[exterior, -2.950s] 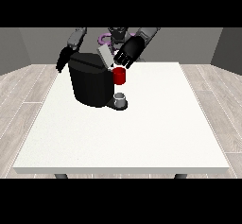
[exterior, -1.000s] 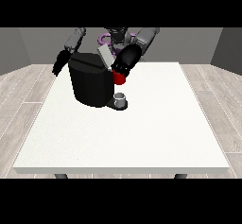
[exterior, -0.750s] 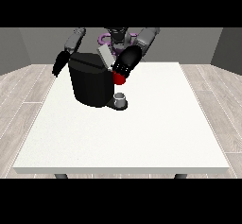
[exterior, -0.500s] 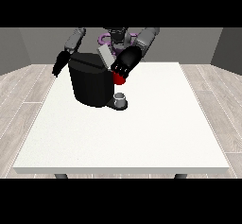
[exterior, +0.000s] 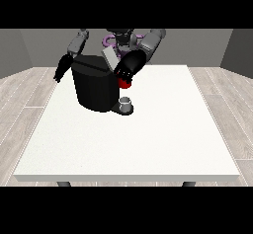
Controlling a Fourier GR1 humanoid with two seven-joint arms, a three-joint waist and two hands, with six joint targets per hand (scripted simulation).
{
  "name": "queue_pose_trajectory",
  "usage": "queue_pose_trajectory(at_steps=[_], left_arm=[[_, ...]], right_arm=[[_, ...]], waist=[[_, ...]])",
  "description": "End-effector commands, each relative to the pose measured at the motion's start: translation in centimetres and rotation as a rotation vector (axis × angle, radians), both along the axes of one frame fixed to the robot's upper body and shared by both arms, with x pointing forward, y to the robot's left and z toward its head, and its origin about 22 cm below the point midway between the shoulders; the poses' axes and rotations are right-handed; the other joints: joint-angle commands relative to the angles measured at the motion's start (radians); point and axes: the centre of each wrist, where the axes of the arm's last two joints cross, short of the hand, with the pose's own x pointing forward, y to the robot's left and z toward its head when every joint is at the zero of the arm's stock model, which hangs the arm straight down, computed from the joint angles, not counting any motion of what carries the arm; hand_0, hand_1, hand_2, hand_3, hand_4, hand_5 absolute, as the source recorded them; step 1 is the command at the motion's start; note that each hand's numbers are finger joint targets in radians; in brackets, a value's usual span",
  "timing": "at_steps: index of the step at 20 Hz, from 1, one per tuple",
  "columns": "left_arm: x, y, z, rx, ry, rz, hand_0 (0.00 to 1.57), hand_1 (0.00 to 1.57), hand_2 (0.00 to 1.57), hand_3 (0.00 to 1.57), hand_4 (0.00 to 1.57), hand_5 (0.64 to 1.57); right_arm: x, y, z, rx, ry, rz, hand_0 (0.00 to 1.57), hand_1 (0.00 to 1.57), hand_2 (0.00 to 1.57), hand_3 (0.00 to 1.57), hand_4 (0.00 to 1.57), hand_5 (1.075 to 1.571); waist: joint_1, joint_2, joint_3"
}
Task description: Insert the coffee pod into the coffee machine and close the lid
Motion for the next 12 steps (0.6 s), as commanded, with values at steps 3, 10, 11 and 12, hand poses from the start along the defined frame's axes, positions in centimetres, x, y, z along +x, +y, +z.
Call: queue_pose_trajectory(at_steps=[3,10,11,12], left_arm=[[-0.1,1.2,-1.1,0.069,-0.046,0.013,1.00,1.00,1.02,0.72,0.00,1.571],[-0.2,1.6,-0.5,0.101,-0.086,0.037,0.00,0.00,0.63,0.51,0.00,1.571],[-0.7,2.8,2.3,0.082,-0.083,0.080,0.00,0.00,0.62,0.49,0.00,1.571],[-0.3,1.7,0.0,0.082,-0.066,0.039,0.00,0.00,0.59,0.46,0.00,1.571]], right_arm=[[-0.8,-0.6,-1.3,-0.025,-0.003,0.007,0.00,0.00,0.00,0.00,0.11,1.571],[0.2,-0.4,0.4,-0.018,-0.002,-0.027,0.00,0.00,0.00,0.00,0.21,1.571],[0.1,-0.5,0.5,-0.035,0.010,0.006,0.00,0.00,0.00,0.00,0.20,1.571],[-0.8,-1.4,-2.6,-0.037,0.030,-0.018,0.00,0.00,0.00,0.00,0.15,1.571]], waist=[[-0.006,0.005,-0.0003],[0.011,0.029,-0.0004],[-0.023,0.022,-0.0003],[0.007,0.003,0.0000]])
